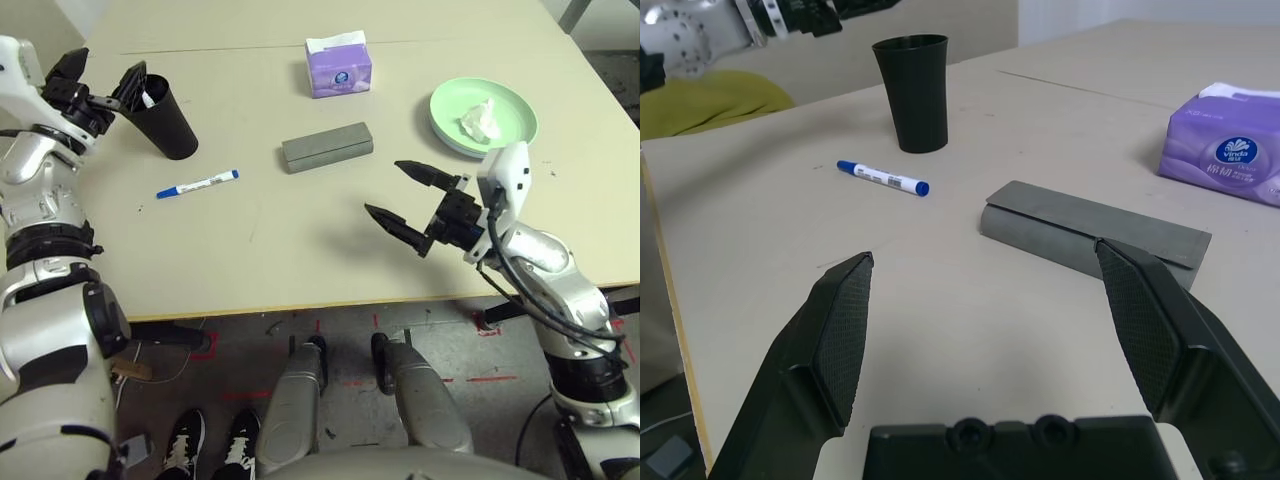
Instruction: Organize and tidy the items on the table.
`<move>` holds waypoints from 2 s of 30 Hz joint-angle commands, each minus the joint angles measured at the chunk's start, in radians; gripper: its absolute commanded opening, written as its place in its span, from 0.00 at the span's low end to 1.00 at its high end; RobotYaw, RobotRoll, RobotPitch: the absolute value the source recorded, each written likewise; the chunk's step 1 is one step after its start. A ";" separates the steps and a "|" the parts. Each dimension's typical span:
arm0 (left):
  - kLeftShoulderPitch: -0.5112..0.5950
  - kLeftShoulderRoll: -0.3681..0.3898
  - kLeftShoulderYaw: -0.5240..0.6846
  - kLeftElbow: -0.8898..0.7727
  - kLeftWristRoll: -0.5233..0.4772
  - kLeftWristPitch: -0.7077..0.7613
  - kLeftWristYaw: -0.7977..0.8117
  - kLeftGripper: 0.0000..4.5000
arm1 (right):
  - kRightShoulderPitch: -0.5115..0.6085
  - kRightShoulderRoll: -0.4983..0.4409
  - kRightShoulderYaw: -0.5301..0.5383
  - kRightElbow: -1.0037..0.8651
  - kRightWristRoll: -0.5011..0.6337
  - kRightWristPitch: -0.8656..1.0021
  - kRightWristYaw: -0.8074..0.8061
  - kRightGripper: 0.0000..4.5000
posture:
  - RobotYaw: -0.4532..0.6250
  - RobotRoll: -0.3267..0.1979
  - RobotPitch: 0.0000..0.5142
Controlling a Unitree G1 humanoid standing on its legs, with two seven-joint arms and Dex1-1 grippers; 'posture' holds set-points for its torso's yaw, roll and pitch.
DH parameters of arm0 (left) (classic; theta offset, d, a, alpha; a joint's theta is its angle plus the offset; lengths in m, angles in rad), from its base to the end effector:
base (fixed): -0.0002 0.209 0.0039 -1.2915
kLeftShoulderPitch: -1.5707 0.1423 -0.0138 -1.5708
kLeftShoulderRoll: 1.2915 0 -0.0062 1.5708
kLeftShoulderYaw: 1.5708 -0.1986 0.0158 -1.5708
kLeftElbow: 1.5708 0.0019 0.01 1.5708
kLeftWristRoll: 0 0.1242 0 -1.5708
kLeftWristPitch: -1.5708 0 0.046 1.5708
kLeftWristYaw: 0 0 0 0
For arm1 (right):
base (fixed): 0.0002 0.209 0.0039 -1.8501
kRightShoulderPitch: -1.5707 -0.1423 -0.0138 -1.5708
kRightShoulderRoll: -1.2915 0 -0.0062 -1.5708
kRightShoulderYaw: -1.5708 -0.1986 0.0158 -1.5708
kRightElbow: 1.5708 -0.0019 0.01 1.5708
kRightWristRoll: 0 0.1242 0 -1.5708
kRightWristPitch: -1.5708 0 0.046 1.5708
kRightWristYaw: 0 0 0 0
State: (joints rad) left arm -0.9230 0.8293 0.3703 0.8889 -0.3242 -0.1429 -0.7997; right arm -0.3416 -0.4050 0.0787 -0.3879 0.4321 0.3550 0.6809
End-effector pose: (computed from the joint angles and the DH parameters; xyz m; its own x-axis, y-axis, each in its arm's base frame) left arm 0.2855 0.3682 0.2368 0.9014 -0.2390 0.3611 0.1520 0.9554 0.2532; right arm 0.2303 -0.1718 0.1519 0.5098 0.8443 0.1652 -0.8088 0.5357 -0.2425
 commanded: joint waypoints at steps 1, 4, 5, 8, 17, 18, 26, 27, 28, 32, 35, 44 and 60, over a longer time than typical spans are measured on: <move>0.041 0.082 -0.042 -0.138 -0.046 0.156 -0.209 1.00 | 0.019 -0.014 -0.007 0.014 0.016 -0.034 0.053 1.00 | 0.28 0.62 0.52; 0.075 0.160 -0.086 -0.247 -0.068 0.282 -0.362 1.00 | 0.024 -0.023 0.003 0.034 0.021 -0.072 0.116 1.00 | 0.28 0.62 0.52; 0.085 0.186 -0.099 -0.276 -0.072 0.318 -0.402 1.00 | 0.025 -0.024 0.009 0.042 0.023 -0.087 0.142 1.00 | 0.28 0.62 0.52; 0.110 0.287 -0.160 -0.360 -0.054 0.399 -0.531 1.00 | 0.027 -0.017 0.043 0.070 0.037 -0.156 0.252 1.00 | 0.30 0.62 0.52; 0.088 0.457 -0.376 -0.435 0.123 0.357 -0.759 1.00 | -0.005 0.022 0.107 0.149 0.012 -0.252 0.356 1.00 | 0.32 0.62 0.52; 0.062 0.455 -0.405 -0.414 0.162 0.328 -0.762 1.00 | -0.007 0.026 0.110 0.152 0.009 -0.257 0.355 1.00 | 0.31 0.62 0.52; -0.038 0.337 -0.513 -0.162 0.376 0.134 -0.610 1.00 | 0.021 0.046 0.116 0.130 -0.008 -0.266 0.319 1.00 | 0.28 0.62 0.54; -0.039 0.316 -0.518 -0.112 0.395 0.109 -0.578 1.00 | 0.025 0.047 0.117 0.125 -0.009 -0.266 0.313 1.00 | 0.27 0.62 0.54; -0.039 0.294 -0.521 -0.066 0.409 0.089 -0.549 1.00 | 0.027 0.047 0.118 0.121 -0.012 -0.266 0.307 1.00 | 0.26 0.62 0.54; -0.051 0.234 -0.522 0.054 0.446 0.025 -0.485 1.00 | 0.022 0.048 0.115 0.108 -0.017 -0.264 0.286 1.00 | 0.26 0.62 0.54; -0.057 0.195 -0.517 0.107 0.456 0.000 -0.455 1.00 | 0.020 0.044 0.117 0.091 -0.016 -0.256 0.278 1.00 | 0.24 0.62 0.53; -0.096 0.105 -0.499 0.174 0.456 -0.034 -0.367 1.00 | 0.028 0.023 0.133 0.059 -0.012 -0.236 0.278 1.00 | 0.23 0.62 0.53; -0.070 0.070 -0.517 0.156 0.469 0.031 -0.372 1.00 | 0.006 0.018 0.119 0.023 0.002 -0.192 0.256 1.00 | 0.22 0.62 0.53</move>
State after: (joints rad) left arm -1.0109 0.8969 -0.1358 1.0463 0.1270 -0.1377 -1.1536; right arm -0.3361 -0.3791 0.1986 -0.3434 0.4255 0.1545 0.9376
